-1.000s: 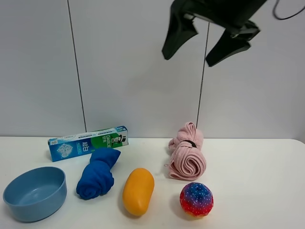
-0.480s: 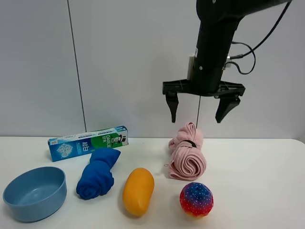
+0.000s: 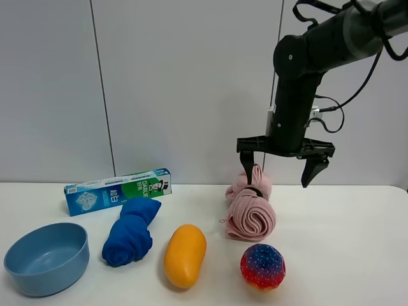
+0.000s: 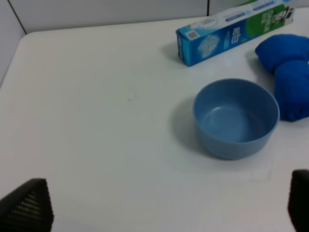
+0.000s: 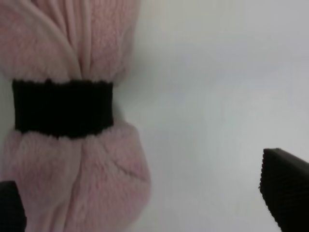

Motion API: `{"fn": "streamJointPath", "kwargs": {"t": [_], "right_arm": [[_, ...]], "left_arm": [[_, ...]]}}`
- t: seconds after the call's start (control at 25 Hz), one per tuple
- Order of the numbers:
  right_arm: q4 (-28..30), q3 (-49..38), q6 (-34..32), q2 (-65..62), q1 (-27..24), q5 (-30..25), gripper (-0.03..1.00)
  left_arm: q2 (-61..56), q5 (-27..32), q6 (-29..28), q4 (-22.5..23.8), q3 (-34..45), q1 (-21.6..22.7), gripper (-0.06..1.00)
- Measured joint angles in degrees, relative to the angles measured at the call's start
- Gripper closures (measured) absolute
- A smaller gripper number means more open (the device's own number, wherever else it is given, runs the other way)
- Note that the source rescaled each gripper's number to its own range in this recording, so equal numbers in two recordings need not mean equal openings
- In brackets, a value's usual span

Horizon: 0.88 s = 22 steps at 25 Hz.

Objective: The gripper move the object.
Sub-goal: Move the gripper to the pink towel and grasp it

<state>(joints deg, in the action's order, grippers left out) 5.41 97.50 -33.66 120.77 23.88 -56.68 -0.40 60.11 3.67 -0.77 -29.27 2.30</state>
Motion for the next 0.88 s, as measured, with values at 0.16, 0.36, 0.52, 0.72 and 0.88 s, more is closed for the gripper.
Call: {"fn": "streamJointPath", "kwargs": {"t": [0.16, 0.36, 0.52, 0.72, 0.88], "right_arm": [[-3.61, 0.0, 1.23, 3.04, -0.09, 6.73, -0.03], [-1.36, 0.02, 2.56, 6.15, -0.22, 8.46, -0.03], [-0.41, 0.06, 2.56, 7.25, -0.29, 9.53, -0.03], [-0.76, 0.06, 2.56, 9.05, -0.29, 12.62, -0.03], [-0.02, 0.06, 2.6, 9.29, -0.36, 15.43, 0.13]], "left_arm": [[0.0, 0.0, 0.0, 0.0, 0.0, 0.0, -0.06], [0.0, 0.0, 0.0, 0.0, 0.0, 0.0, -0.06], [0.0, 0.0, 0.0, 0.0, 0.0, 0.0, -0.06], [0.0, 0.0, 0.0, 0.0, 0.0, 0.0, -0.06], [0.0, 0.0, 0.0, 0.0, 0.0, 0.0, -0.06]]}}
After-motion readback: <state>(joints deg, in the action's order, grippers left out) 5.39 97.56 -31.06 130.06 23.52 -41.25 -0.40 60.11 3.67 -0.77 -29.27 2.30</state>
